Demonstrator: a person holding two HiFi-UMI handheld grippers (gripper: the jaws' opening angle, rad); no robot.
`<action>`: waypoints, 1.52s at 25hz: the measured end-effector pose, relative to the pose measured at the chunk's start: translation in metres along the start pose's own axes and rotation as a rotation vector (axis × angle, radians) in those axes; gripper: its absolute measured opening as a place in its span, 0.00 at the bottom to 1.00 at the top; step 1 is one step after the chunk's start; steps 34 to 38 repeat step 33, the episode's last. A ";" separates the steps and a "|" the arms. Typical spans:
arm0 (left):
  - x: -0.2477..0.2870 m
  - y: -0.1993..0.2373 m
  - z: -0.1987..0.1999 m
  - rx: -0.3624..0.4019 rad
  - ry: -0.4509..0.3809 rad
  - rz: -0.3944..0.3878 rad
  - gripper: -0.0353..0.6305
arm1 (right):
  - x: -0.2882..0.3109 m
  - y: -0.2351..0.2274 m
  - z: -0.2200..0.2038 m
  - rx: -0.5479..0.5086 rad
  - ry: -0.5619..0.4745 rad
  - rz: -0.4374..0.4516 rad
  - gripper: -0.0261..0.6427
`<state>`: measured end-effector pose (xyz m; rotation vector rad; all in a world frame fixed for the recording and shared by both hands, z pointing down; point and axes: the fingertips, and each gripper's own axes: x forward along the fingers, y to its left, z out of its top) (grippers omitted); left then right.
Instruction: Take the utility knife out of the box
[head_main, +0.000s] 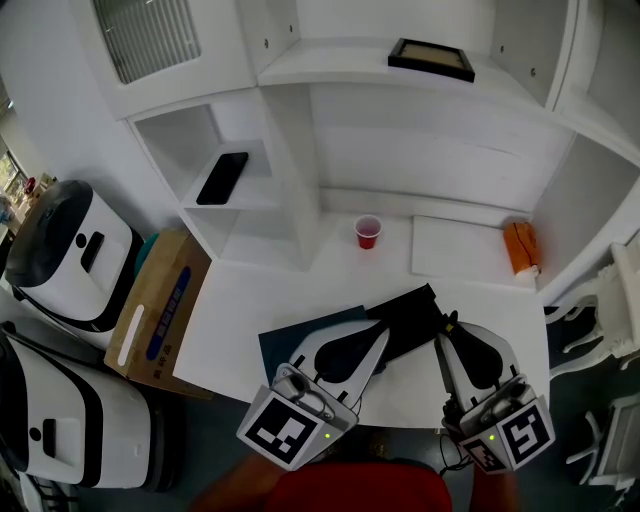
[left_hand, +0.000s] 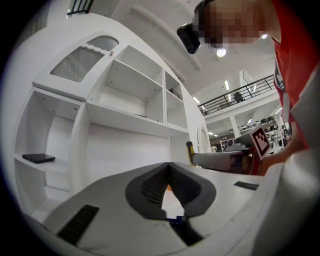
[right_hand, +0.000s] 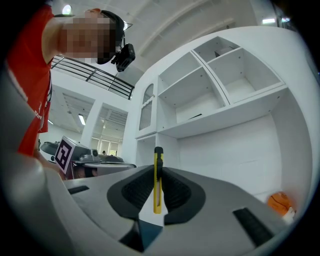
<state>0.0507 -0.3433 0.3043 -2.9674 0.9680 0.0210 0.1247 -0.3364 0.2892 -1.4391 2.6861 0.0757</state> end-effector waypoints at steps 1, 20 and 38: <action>0.000 0.000 0.000 0.000 0.001 -0.002 0.07 | 0.000 0.000 0.001 0.003 -0.002 0.000 0.14; 0.003 -0.003 -0.002 0.000 0.000 -0.011 0.07 | 0.000 0.003 0.000 -0.003 0.010 0.002 0.14; 0.007 0.000 -0.004 -0.002 0.009 -0.009 0.07 | 0.002 -0.003 0.000 0.006 0.001 -0.005 0.14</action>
